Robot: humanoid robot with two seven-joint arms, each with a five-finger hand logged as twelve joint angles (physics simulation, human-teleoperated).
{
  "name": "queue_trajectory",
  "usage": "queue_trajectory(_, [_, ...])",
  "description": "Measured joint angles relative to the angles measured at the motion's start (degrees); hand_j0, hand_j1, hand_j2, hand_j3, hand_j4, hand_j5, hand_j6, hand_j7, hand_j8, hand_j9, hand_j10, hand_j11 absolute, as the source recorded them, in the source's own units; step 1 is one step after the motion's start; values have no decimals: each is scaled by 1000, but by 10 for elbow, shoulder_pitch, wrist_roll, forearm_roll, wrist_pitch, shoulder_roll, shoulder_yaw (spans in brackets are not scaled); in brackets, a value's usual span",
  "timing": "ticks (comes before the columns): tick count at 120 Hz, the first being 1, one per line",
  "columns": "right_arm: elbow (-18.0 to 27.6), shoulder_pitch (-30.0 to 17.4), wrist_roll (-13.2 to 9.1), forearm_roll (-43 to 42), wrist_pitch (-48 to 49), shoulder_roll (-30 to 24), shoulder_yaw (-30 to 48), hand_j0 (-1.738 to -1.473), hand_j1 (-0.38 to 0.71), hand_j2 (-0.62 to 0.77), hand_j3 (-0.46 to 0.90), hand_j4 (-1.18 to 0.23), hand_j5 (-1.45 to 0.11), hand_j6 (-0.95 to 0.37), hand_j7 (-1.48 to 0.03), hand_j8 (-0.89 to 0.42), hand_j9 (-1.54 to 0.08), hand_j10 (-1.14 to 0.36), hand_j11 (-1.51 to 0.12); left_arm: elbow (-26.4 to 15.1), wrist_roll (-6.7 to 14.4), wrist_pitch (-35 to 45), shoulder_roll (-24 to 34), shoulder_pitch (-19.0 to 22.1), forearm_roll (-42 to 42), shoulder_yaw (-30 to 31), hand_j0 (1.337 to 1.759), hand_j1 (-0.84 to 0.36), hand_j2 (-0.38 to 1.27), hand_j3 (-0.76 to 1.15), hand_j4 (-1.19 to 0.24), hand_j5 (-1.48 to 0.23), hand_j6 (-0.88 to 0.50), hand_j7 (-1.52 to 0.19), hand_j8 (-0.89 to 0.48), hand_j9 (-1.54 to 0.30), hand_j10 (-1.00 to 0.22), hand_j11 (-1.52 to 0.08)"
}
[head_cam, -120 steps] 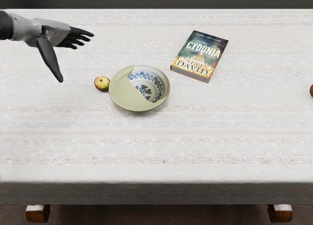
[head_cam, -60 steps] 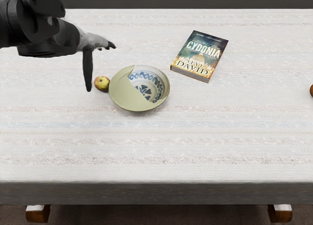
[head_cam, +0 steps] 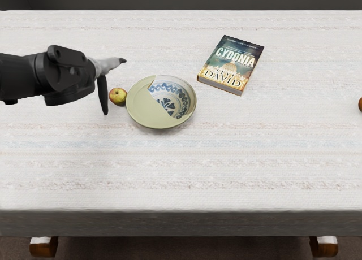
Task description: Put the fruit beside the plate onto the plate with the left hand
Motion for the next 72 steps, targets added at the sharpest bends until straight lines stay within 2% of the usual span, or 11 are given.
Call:
queue_trajectory(20, [0,0,0,0,0,0,0,-1658,-331,-3,0,-15,-20,-15,-20,-15,-20,-15,-20,34,-1,26,0,46,14,-36,1658,301,9,0,-41,-53,-42,-53,-41,-53,-41,-53])
queue_trajectory(41, [0,0,0,0,0,0,0,-1658,-331,-3,0,-15,-20,-15,-20,-15,-20,-15,-20,43,-2,27,0,53,52,-85,1658,213,23,0,-115,-148,-115,-148,-115,-148,-114,-148])
queue_trajectory(72, [0,0,0,0,0,0,0,-1658,-331,-3,0,-15,-20,-15,-20,-15,-20,-15,-20,45,-1,31,0,53,60,-66,1658,142,35,0,-174,-225,-174,-225,-174,-225,-174,-225])
